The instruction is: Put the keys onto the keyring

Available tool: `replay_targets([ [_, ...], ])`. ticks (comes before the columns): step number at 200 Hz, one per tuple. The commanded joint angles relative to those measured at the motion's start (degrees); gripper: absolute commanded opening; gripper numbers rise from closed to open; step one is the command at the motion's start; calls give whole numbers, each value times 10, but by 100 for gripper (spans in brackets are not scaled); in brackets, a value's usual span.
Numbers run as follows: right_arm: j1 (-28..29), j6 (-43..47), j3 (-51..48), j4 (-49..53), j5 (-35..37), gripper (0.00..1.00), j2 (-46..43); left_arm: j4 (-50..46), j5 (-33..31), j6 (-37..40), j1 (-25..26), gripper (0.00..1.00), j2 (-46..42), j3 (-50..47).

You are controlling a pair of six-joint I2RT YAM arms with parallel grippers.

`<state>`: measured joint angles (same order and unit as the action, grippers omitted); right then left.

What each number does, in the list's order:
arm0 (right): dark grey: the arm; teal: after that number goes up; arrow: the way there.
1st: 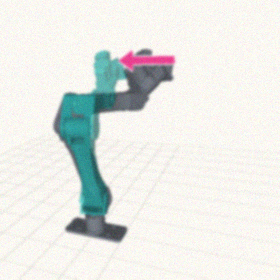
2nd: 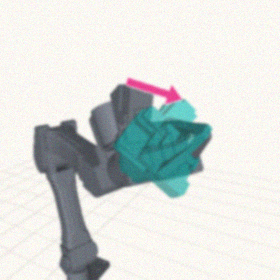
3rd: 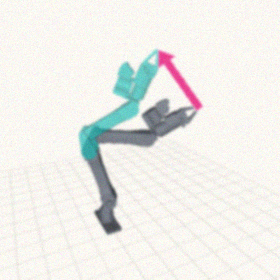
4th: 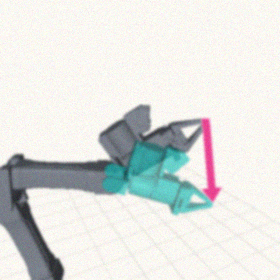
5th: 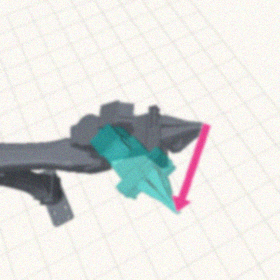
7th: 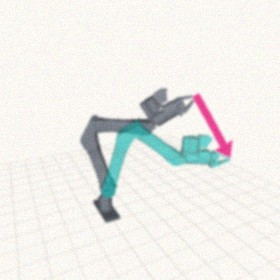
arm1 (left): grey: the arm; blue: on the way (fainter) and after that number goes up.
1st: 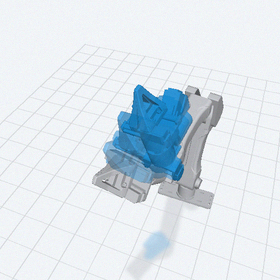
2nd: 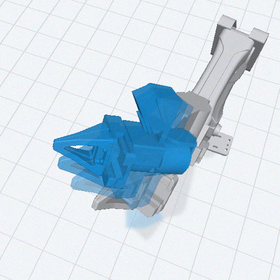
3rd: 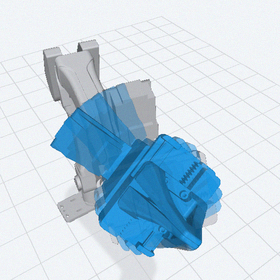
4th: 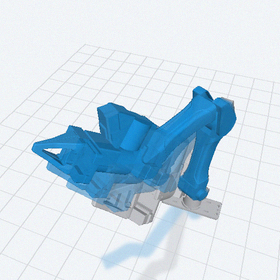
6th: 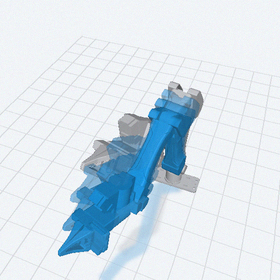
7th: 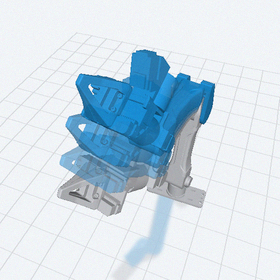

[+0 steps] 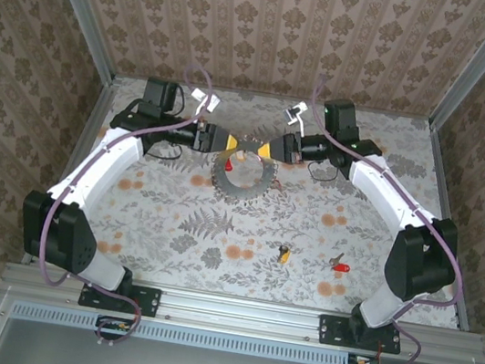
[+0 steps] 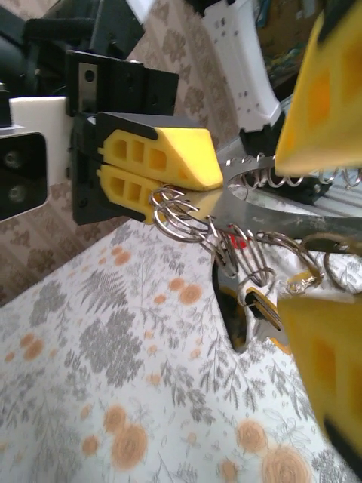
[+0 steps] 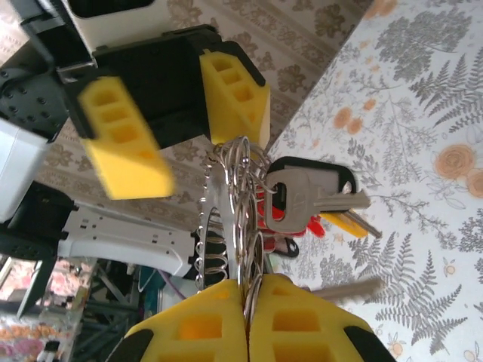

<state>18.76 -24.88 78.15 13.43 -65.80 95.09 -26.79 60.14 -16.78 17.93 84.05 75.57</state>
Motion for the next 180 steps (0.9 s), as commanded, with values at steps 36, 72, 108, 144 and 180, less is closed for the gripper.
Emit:
replay_targets([
  [36, -47, -231, -116, -260, 91, 0, -65, 77, -217, -145, 0, 88, -94, -93],
  [72, -64, -345, -191, -393, 180, 0, -95, 168, -326, -259, 48, 90, -177, -192],
  [108, -64, -397, -244, -455, 258, 0, -125, 295, -404, -365, 125, 89, -182, -246],
  [144, -64, -425, -267, -490, 269, 0, -138, 384, -439, -405, 160, 87, -150, -250],
  [180, -64, -434, -281, -493, 269, 0, -150, 433, -443, -426, 181, 83, -96, -233],
])
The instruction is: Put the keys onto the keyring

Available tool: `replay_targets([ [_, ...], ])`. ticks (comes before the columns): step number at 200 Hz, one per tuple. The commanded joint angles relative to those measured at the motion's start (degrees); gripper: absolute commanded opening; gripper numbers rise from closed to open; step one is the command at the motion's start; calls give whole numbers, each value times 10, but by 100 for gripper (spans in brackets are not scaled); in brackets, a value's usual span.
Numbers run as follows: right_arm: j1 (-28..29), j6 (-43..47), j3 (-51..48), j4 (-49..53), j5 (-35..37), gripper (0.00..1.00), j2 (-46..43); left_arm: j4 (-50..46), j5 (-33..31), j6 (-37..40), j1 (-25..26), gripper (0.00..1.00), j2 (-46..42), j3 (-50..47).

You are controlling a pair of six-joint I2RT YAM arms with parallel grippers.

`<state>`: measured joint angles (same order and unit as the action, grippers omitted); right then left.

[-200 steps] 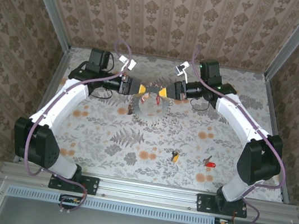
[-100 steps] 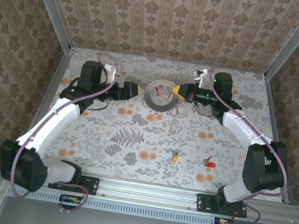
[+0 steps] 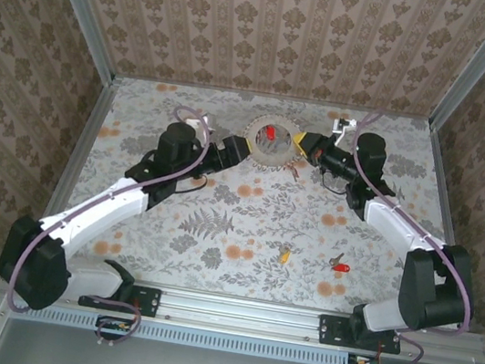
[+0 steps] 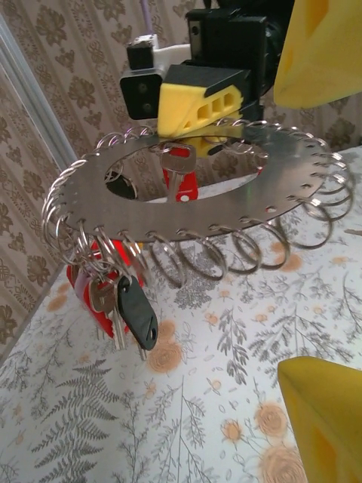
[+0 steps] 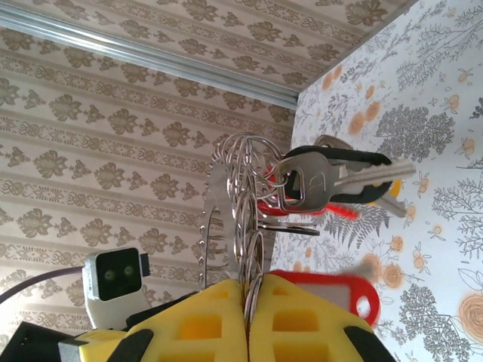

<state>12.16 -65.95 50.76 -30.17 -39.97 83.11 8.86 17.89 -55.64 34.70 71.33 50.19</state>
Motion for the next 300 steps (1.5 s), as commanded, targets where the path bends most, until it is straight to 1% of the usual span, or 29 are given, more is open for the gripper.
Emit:
replay_targets([
  [1, 2, -23, -8, -57, 10, 0, -30, 80, -21, -39, 14, 82, 34, 22],
  [9, 2, -23, -9, -54, 9, 0, -49, 101, -20, -47, 17, 80, 47, 21],
  [29, 2, -18, -9, -45, 3, 0, -56, 149, -15, -59, 20, 70, 71, 25],
  [48, 2, -15, -8, -38, -5, 0, -57, 159, -11, -59, 20, 62, 82, 37],
  [80, 2, -14, -9, -34, -16, 0, -59, 180, -21, -58, 19, 54, 79, 37],
  [92, 2, -14, -10, -34, -18, 0, -59, 189, -18, -60, 18, 51, 80, 37],
  [106, 2, -15, -9, -31, -19, 0, -60, 201, -13, -62, 18, 44, 82, 38],
  [118, 2, -15, -9, -30, -20, 0, -60, 208, -9, -64, 18, 42, 85, 40],
  [131, 2, -18, -7, -31, -20, 0, -61, 215, -7, -66, 18, 34, 88, 42],
  [156, 1, -17, -7, -30, -20, 0, -62, 232, -4, -72, 18, 26, 93, 43],
  [177, 2, 1, -7, -12, -16, 5, -70, 240, -2, -70, 16, 14, 92, 42],
  [184, 2, 15, -7, 2, -11, 6, -76, 242, -1, -68, 16, 10, 92, 44],
  [192, 2, 33, -9, 21, -3, 8, -87, 245, 0, -66, 14, 4, 91, 43],
  [200, 2, 54, -10, 42, 6, 12, -97, 249, 3, -62, 13, 0, 91, 44],
  [217, 1, 107, -12, 95, 28, 16, -124, 260, 14, -57, 8, 0, 89, 45],
  [227, 1, 142, -12, 127, 44, 24, -141, 269, 24, -55, 4, 0, 88, 44],
  [236, -1, 172, -14, 157, 62, 27, -158, 277, 35, -54, 0, 0, 88, 44],
  [245, -3, 203, -17, 184, 80, 30, -175, 286, 56, -54, -7, 0, 88, 46],
  [258, -12, 260, -20, 236, 121, 39, -211, 291, 97, -54, -19, 0, 88, 53],
  [269, -16, 311, -31, 268, 170, 41, -248, 285, 124, -50, -28, 0, 83, 56],
  [280, -17, 369, -52, 264, 198, 42, -286, 264, 148, -38, -35, 0, 76, 64],
  [296, -17, 460, -88, 233, 204, 43, -335, 219, 185, -10, -43, 0, 64, 79],
  [299, -17, 478, -95, 226, 203, 45, -343, 208, 186, -4, -44, 0, 63, 84],
  [300, -17, 483, -98, 224, 202, 46, -346, 205, 195, -2, -44, 0, 62, 85],
])
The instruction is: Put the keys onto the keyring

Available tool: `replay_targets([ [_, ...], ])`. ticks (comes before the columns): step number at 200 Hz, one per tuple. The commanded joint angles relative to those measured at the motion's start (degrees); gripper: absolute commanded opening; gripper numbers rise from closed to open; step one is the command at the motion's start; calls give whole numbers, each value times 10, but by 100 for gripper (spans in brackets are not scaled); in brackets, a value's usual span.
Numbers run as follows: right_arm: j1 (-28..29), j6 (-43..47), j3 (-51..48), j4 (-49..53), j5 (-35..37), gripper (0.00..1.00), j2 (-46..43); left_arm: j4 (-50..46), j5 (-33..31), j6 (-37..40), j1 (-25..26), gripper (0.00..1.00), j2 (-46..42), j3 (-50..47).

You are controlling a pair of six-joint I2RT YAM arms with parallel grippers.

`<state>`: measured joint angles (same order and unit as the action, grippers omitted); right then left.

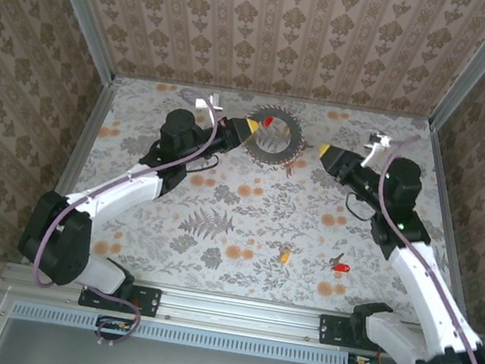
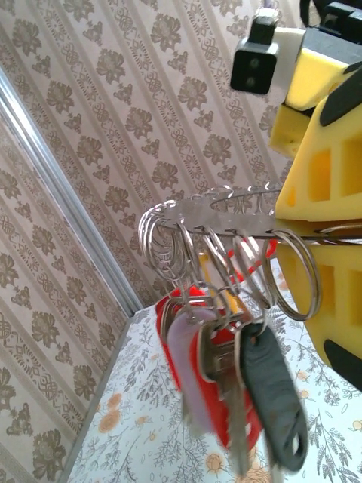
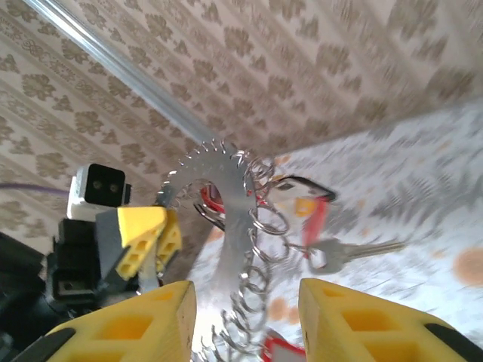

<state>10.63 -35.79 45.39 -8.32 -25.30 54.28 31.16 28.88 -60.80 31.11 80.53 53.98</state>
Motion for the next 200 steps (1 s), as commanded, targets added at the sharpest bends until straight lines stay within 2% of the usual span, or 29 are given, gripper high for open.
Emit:
replay_targets([
  [1, -2, 188, -46, 3, 55, 47, -60, -22, 92, 52, -9, 0, -31, 49],
  [24, -2, 309, -99, -46, 5, 63, -100, -139, 157, 126, -15, 0, -41, 95],
  [38, 0, 366, -110, -43, -39, 63, -108, -229, 181, 175, -16, 0, -43, 132],
  [61, 6, 412, -114, -33, -59, 52, -113, -275, 206, 203, -21, 0, -48, 157],
  [97, 55, 502, -176, -129, -51, 36, -130, -298, 220, 217, -28, 0, -49, 171],
  [120, 104, 574, -182, -115, -18, 30, -128, -300, 227, 225, -29, 0, -48, 176],
  [152, 158, 599, -194, -170, 32, 22, -118, -295, 231, 227, -31, 0, -45, 175],
  [200, 176, 597, -200, -213, 49, 21, -96, -287, 231, 222, -32, 0, -43, 173],
])
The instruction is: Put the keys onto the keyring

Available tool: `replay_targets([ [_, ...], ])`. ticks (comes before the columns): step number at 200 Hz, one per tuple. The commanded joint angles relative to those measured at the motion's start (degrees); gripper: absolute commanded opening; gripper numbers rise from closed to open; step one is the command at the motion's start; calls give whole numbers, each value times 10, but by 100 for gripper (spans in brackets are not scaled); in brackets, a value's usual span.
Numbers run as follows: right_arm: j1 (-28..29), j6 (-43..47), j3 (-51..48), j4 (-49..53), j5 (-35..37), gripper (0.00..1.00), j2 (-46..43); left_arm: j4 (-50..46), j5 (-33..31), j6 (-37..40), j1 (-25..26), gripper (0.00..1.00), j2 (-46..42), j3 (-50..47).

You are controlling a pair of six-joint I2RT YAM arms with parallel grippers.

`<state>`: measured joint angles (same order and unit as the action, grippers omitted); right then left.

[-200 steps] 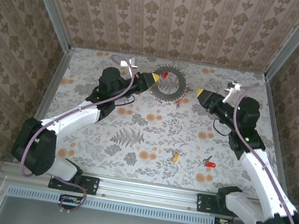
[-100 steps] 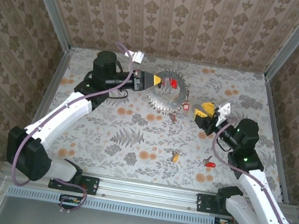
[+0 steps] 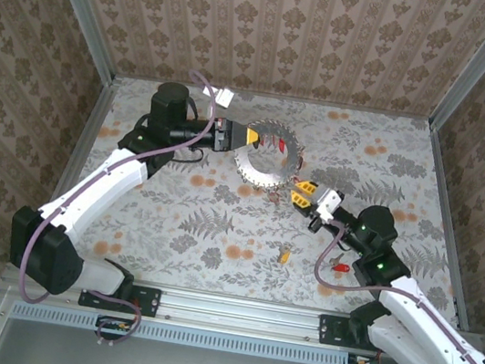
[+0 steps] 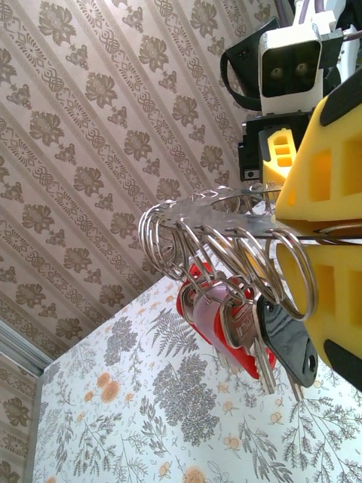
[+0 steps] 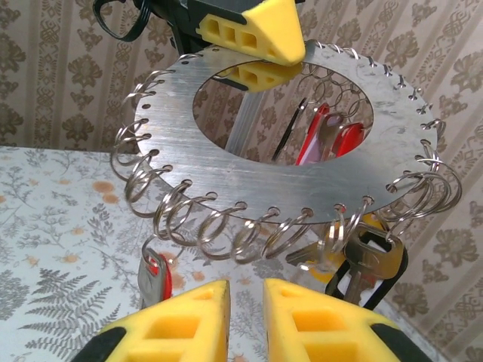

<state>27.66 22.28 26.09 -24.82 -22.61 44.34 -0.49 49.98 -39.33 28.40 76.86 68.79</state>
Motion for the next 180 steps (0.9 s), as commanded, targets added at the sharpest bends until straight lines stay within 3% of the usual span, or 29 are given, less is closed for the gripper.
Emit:
replay_targets([
  [1, 6, 16, -7, -49, 22, 21, 4, 29, 21, 8, -5, 0, -7, 25],
  [112, 6, 5, -14, -31, 21, 25, 7, 65, 23, 3, -4, 0, -13, 5],
  [180, 6, 16, -26, -30, -30, 25, 7, 92, 27, 17, -14, 0, -31, -31],
])
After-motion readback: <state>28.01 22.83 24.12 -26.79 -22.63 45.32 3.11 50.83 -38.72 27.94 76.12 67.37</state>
